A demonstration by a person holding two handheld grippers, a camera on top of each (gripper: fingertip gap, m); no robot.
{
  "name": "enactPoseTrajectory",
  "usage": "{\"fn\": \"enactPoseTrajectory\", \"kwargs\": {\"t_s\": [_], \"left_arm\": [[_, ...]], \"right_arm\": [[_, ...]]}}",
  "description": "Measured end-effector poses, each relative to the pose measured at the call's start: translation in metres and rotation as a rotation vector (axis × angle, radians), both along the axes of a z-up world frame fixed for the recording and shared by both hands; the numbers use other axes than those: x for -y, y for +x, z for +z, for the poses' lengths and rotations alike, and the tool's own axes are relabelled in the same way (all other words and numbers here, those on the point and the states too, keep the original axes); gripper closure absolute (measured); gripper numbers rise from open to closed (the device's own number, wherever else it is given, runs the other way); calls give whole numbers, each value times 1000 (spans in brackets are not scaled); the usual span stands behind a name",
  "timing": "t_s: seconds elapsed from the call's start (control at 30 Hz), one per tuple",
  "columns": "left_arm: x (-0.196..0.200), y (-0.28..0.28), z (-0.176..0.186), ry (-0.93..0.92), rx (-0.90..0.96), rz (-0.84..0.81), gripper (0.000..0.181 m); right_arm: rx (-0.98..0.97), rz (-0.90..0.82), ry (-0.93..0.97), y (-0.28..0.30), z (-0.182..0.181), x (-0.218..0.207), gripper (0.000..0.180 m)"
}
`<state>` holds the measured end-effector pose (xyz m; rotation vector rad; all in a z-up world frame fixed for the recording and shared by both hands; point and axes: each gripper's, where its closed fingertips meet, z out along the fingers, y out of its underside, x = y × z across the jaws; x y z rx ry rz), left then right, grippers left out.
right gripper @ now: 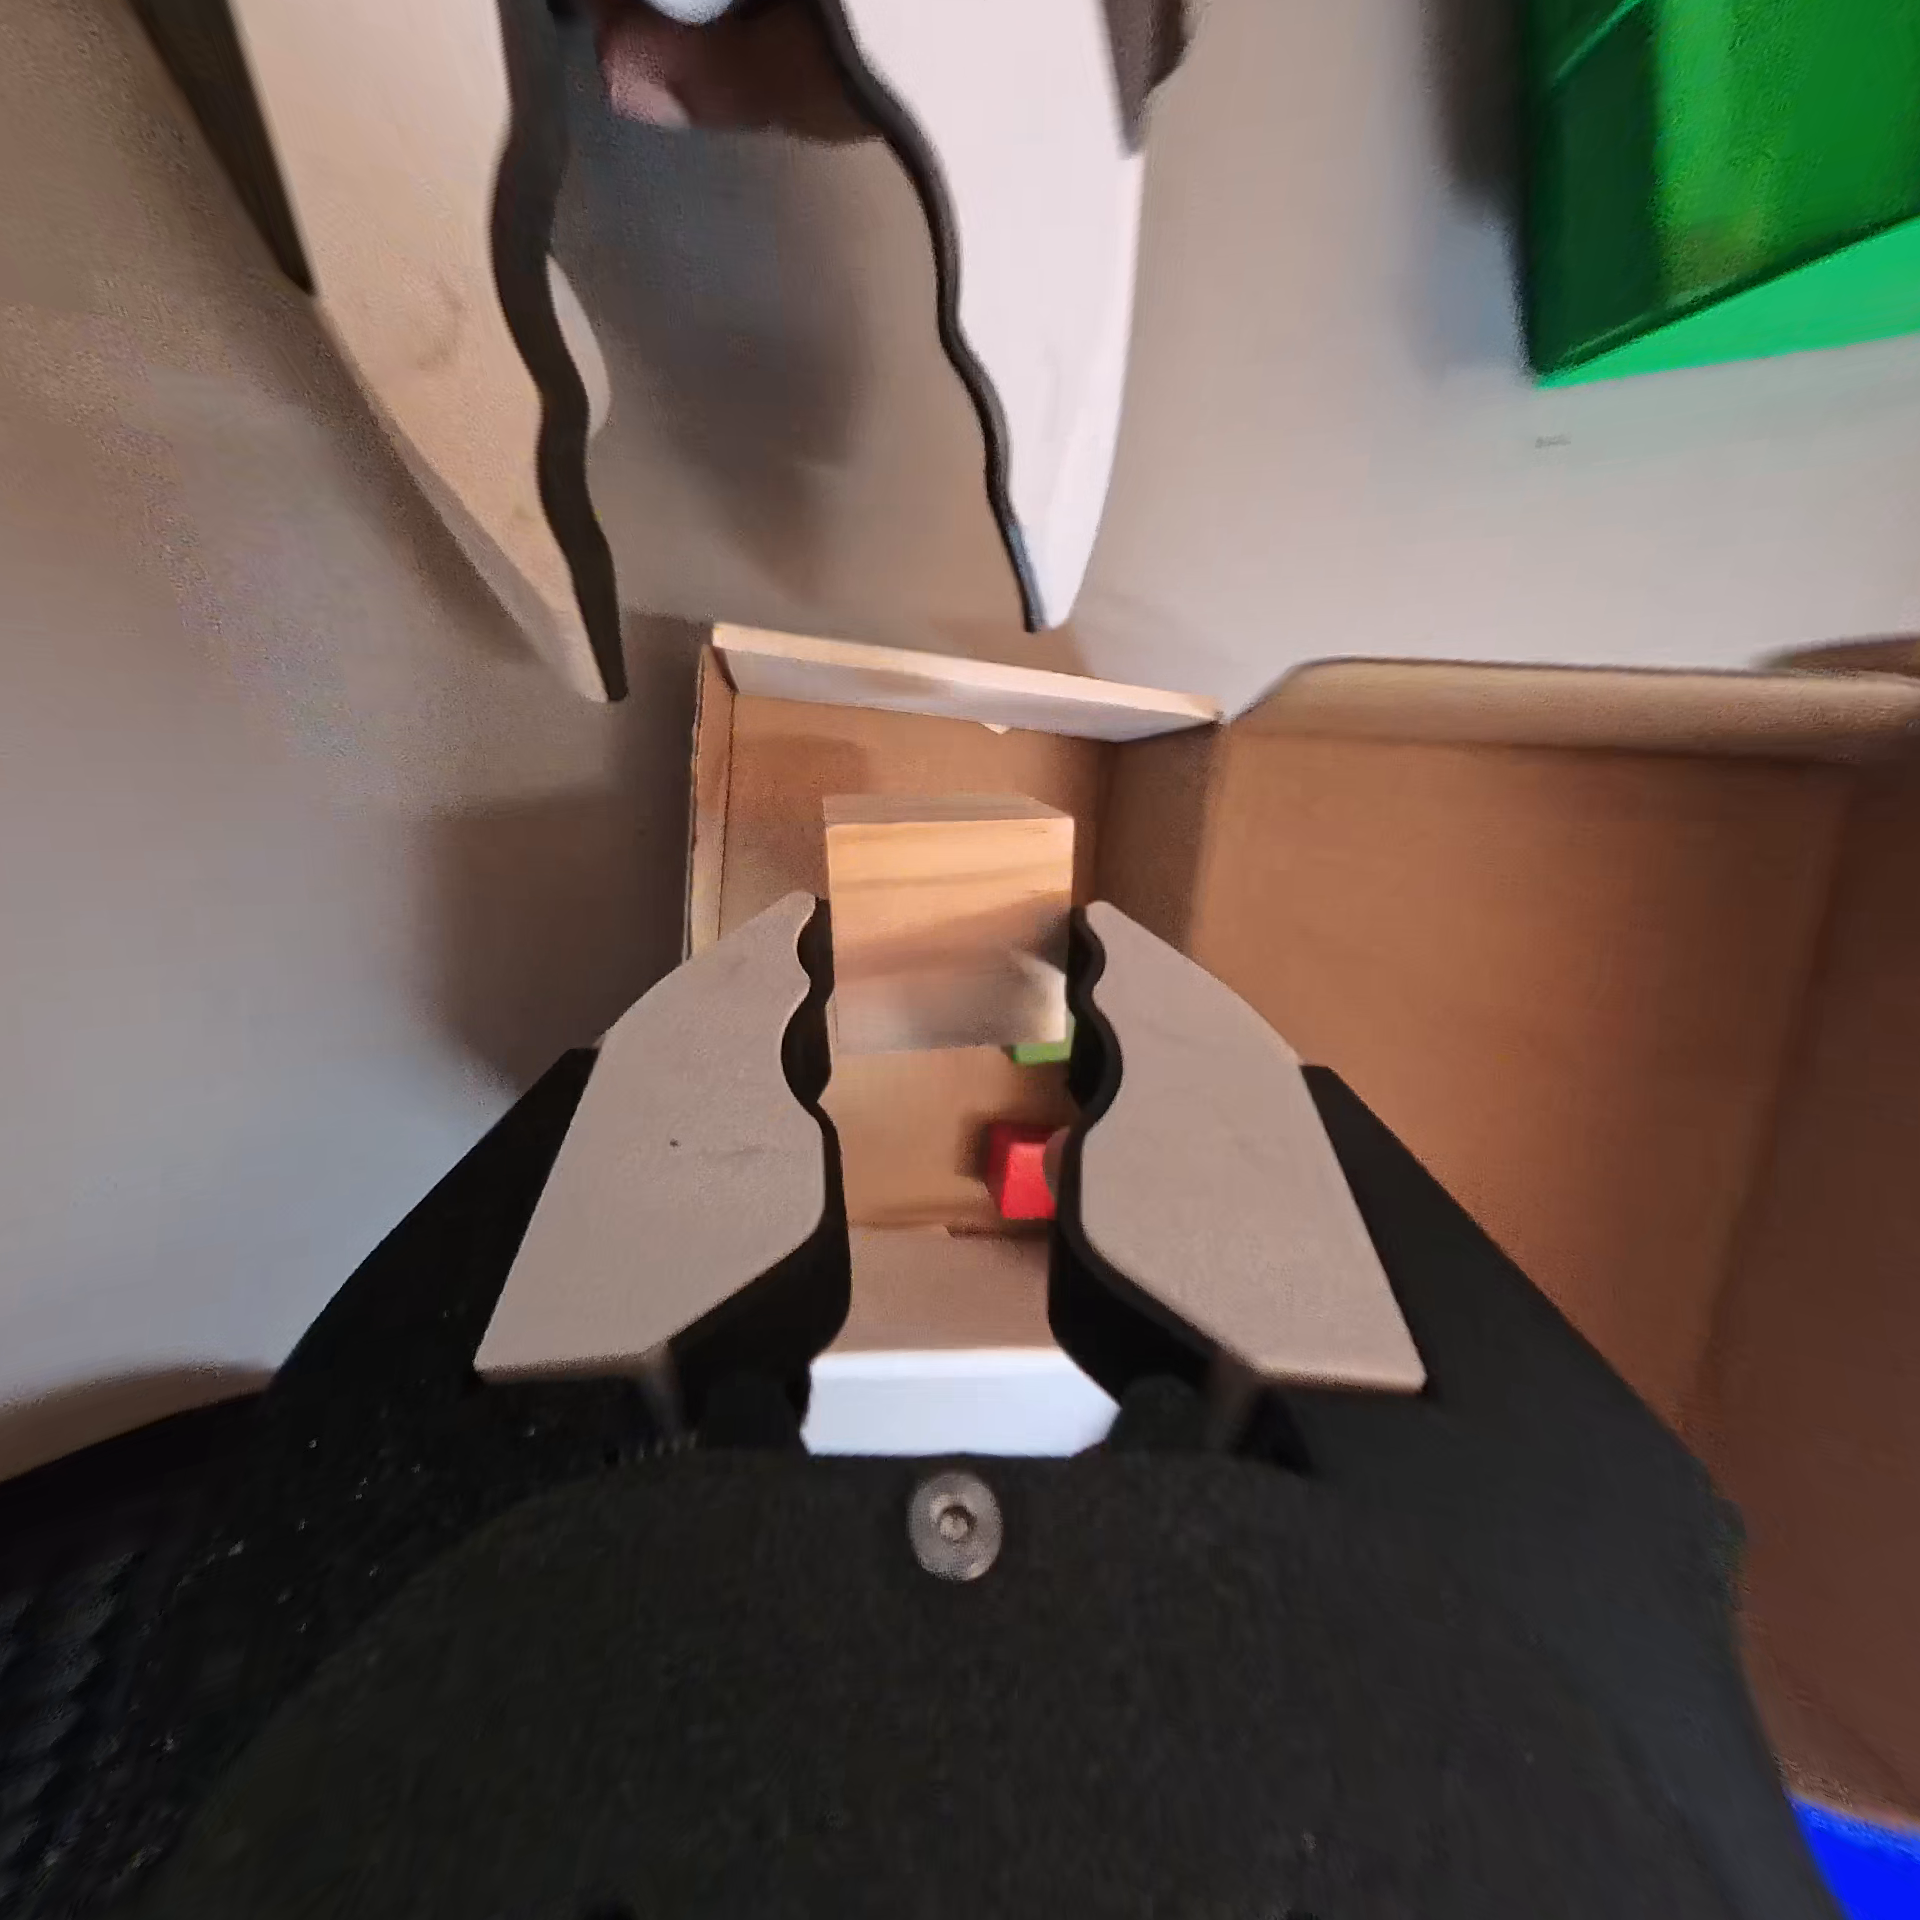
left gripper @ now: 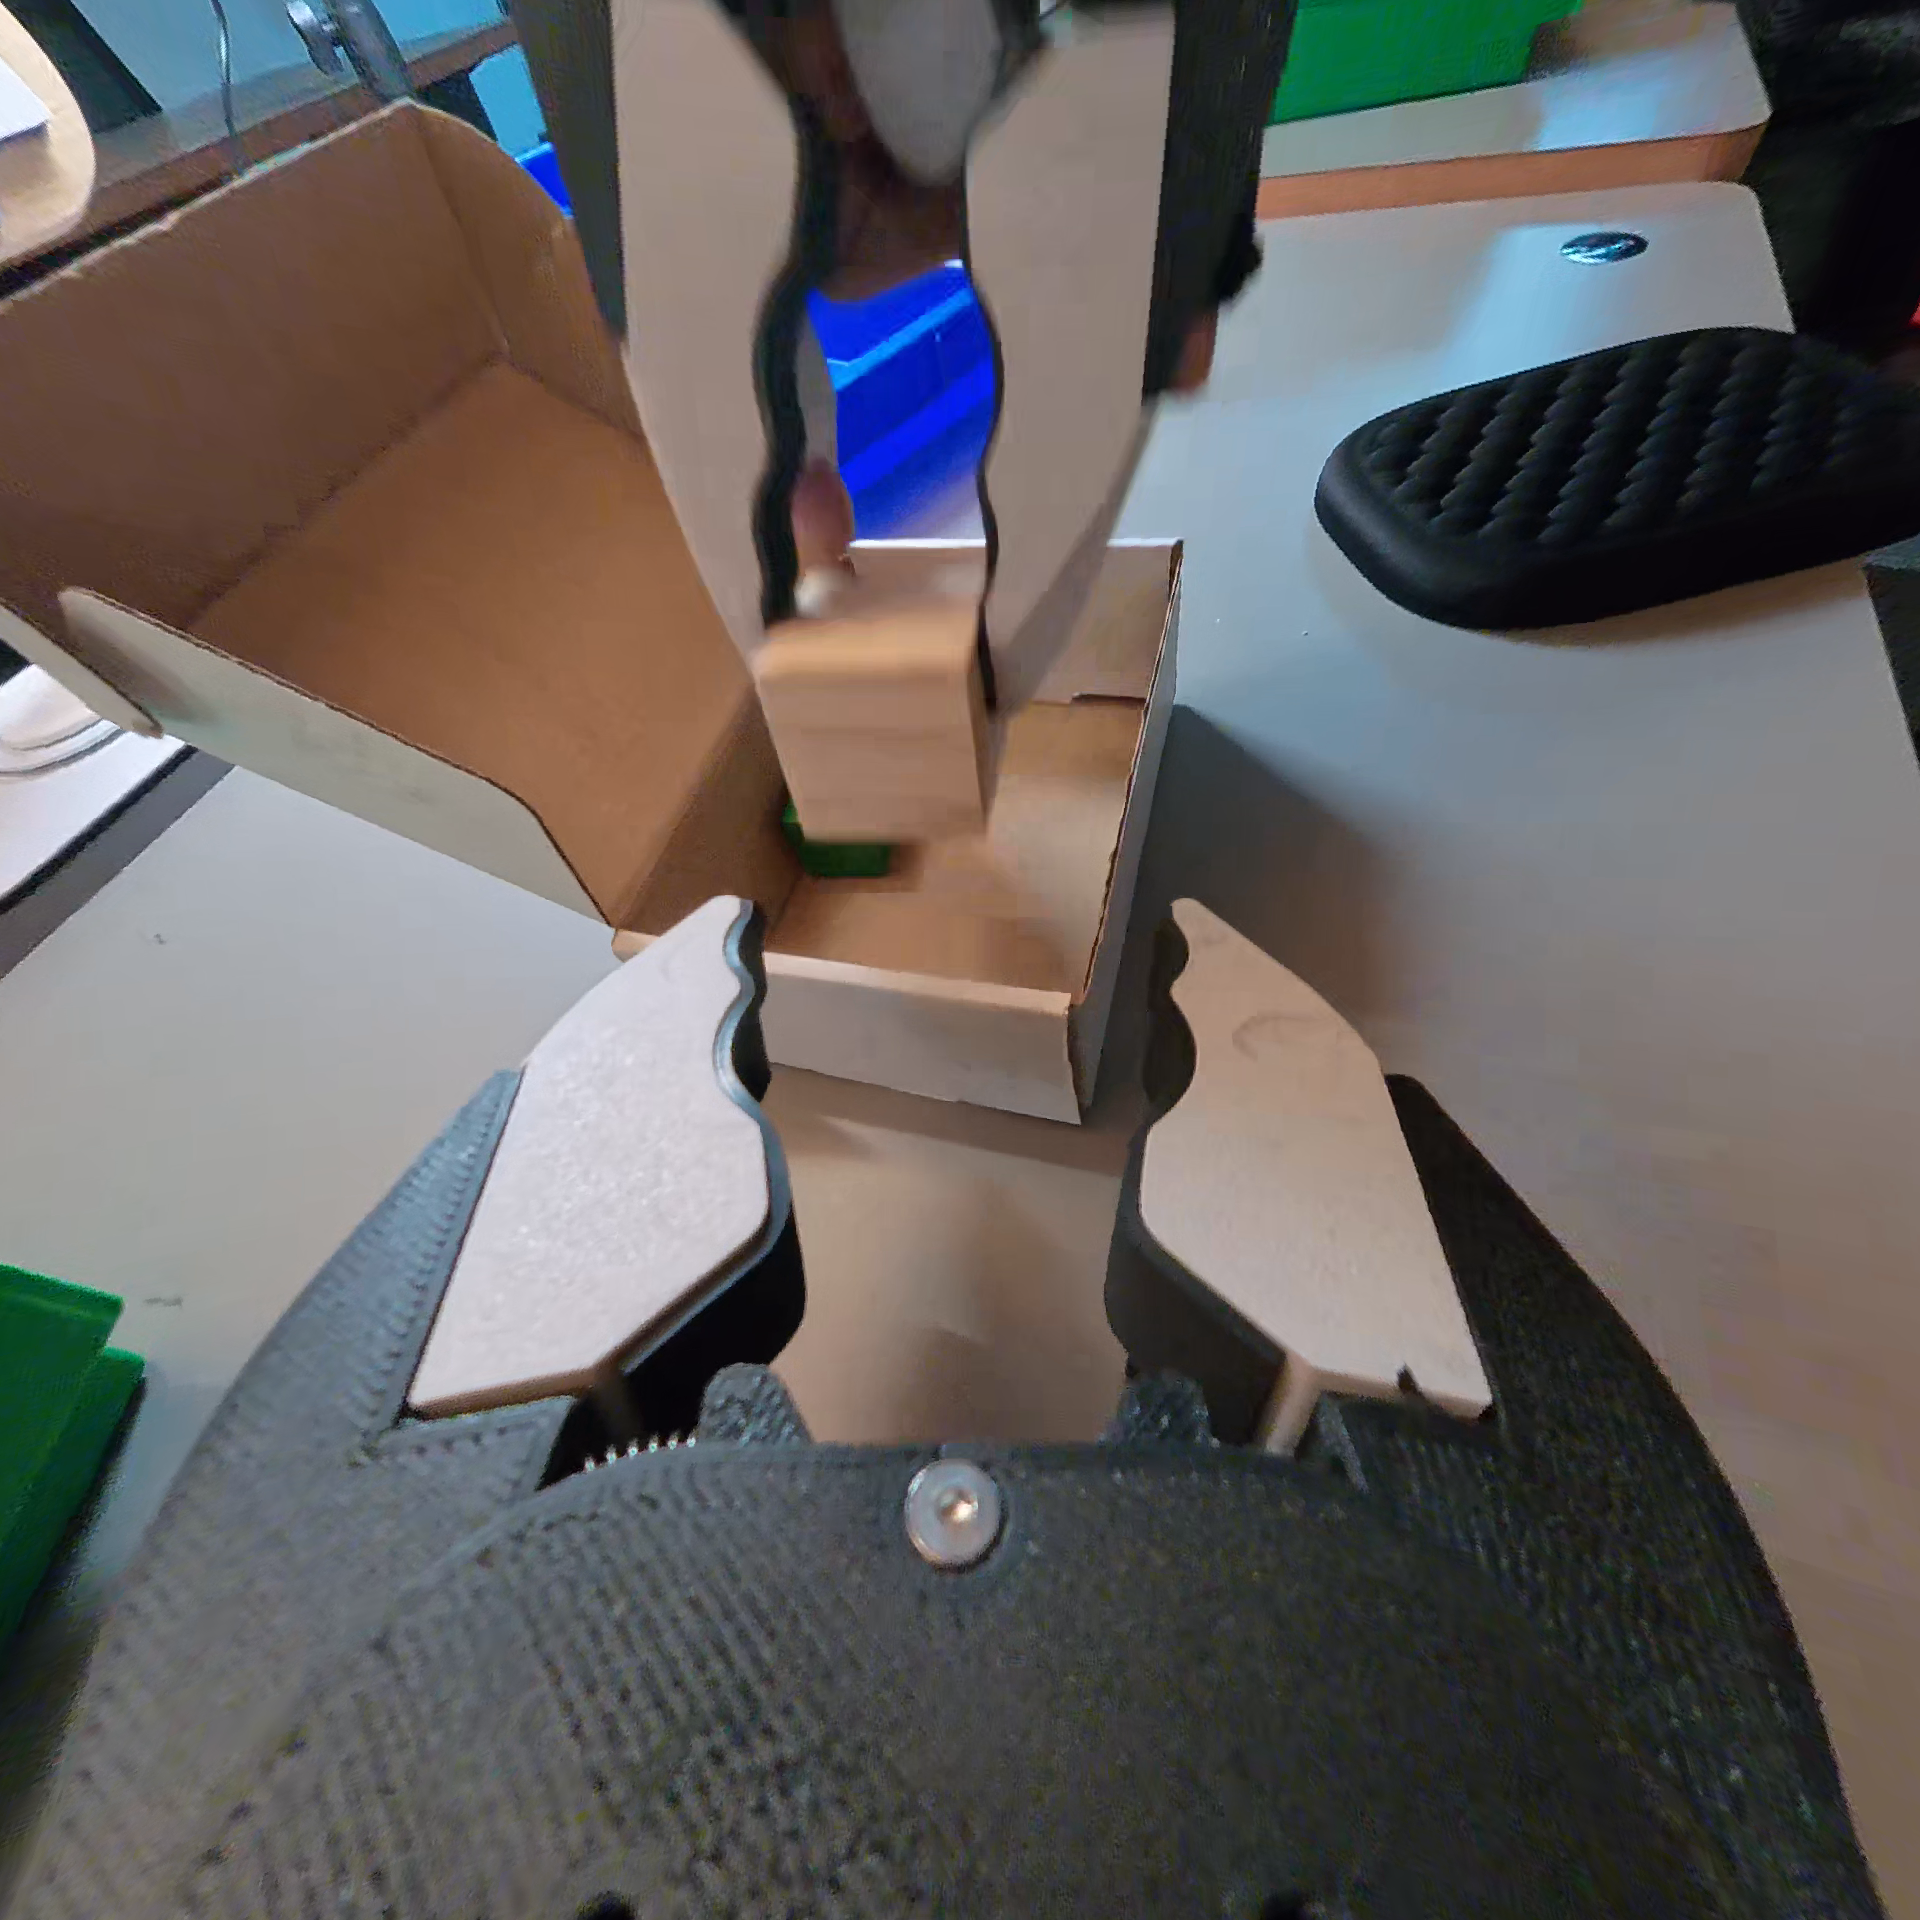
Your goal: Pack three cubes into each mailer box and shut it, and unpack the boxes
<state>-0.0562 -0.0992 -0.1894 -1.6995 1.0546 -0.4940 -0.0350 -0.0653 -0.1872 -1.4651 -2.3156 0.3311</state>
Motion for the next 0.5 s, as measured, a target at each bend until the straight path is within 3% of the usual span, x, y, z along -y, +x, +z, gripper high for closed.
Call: {"fn": "enactPoseTrajectory", "kwargs": {"t_s": [0.13, 0.27, 0.37, 0.5], "left_arm": [[1, 1, 3, 8, 7, -1, 110], [0, 1, 3, 17, 1, 6, 110], [0, 1, 4, 18, 5, 12, 110], [-1, 0, 3, 18, 7, 21, 110]], "right_arm": [[-79, -79, 30, 24, 59, -23, 137], [-85, -224, 116, 61, 105, -76, 136], [-35, -357, 167, 95, 114, -126, 136], [43, -513, 184, 135, 95, -190, 137]]}}
